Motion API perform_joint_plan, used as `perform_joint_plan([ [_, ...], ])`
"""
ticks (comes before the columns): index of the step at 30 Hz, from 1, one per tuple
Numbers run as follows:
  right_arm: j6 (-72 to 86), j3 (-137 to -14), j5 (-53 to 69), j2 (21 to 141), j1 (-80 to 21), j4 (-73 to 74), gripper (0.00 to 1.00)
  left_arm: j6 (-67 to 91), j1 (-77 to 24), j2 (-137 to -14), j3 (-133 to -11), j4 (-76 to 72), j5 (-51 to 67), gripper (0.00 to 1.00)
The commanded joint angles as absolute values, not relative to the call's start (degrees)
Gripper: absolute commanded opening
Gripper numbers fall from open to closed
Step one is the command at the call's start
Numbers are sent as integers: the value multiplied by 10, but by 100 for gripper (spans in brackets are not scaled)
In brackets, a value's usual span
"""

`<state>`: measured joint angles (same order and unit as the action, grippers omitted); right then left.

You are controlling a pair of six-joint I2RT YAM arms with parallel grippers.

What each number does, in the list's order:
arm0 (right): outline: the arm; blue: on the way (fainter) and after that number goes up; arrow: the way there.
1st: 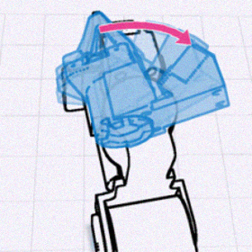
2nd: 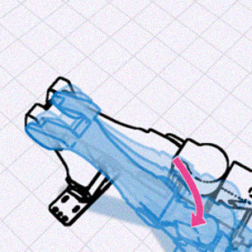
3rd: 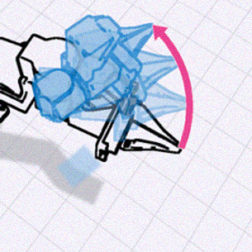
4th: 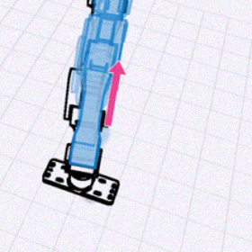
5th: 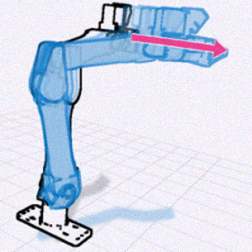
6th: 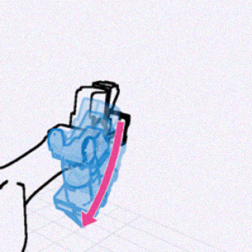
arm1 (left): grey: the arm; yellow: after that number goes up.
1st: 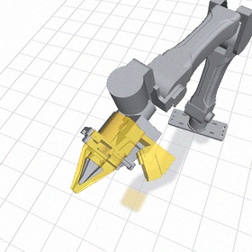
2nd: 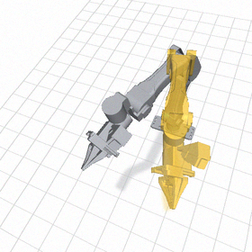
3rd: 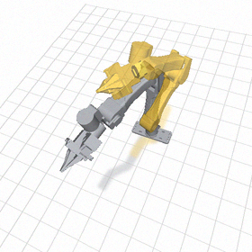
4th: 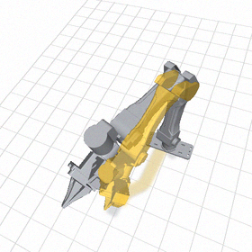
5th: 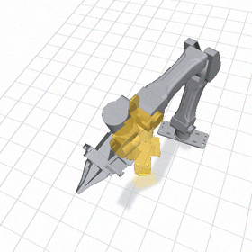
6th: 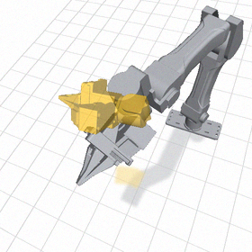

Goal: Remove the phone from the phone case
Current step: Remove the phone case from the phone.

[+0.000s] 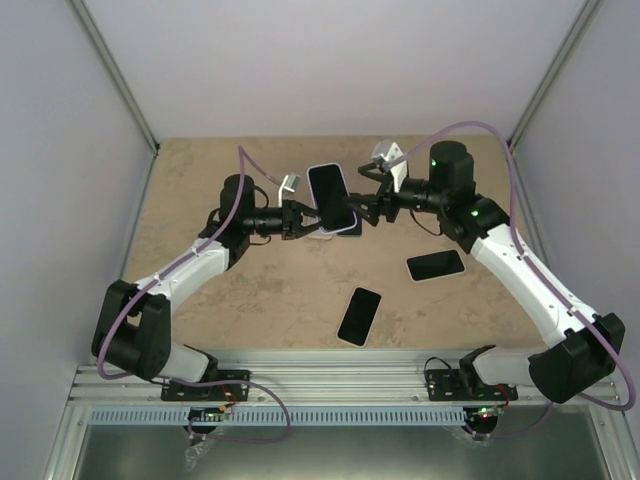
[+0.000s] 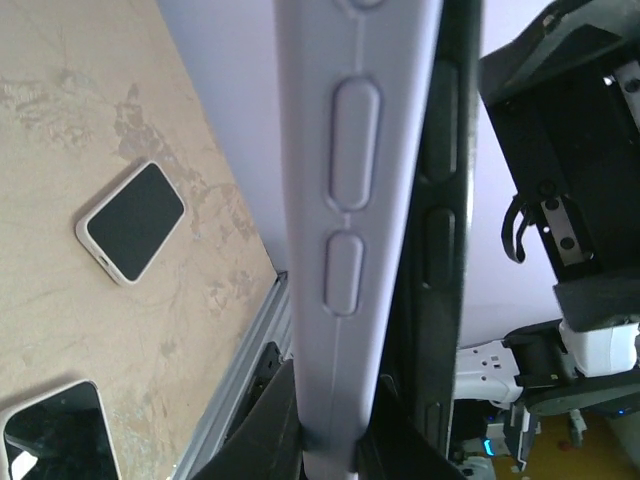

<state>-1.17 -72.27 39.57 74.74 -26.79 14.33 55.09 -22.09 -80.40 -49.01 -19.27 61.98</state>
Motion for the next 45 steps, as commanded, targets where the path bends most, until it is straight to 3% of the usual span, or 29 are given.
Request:
perform_joint_plan([
  [1, -123, -725, 301, 745, -300, 183, 87, 598, -220, -815, -521, -253, 658, 0],
  [8, -226, -732, 186, 759, -364, 209, 81, 602, -213, -838, -560, -137, 624, 0],
  [14, -269, -728, 101, 773, -405, 207, 75, 660, -191, -862, -561, -133, 624, 1],
  [23, -289, -716, 6, 787, -445, 177, 52, 685, -182, -875, -561, -105, 602, 0],
  [45, -314, -684, -86, 841, -508, 124, 42, 690, -177, -858, -545, -102, 568, 0],
])
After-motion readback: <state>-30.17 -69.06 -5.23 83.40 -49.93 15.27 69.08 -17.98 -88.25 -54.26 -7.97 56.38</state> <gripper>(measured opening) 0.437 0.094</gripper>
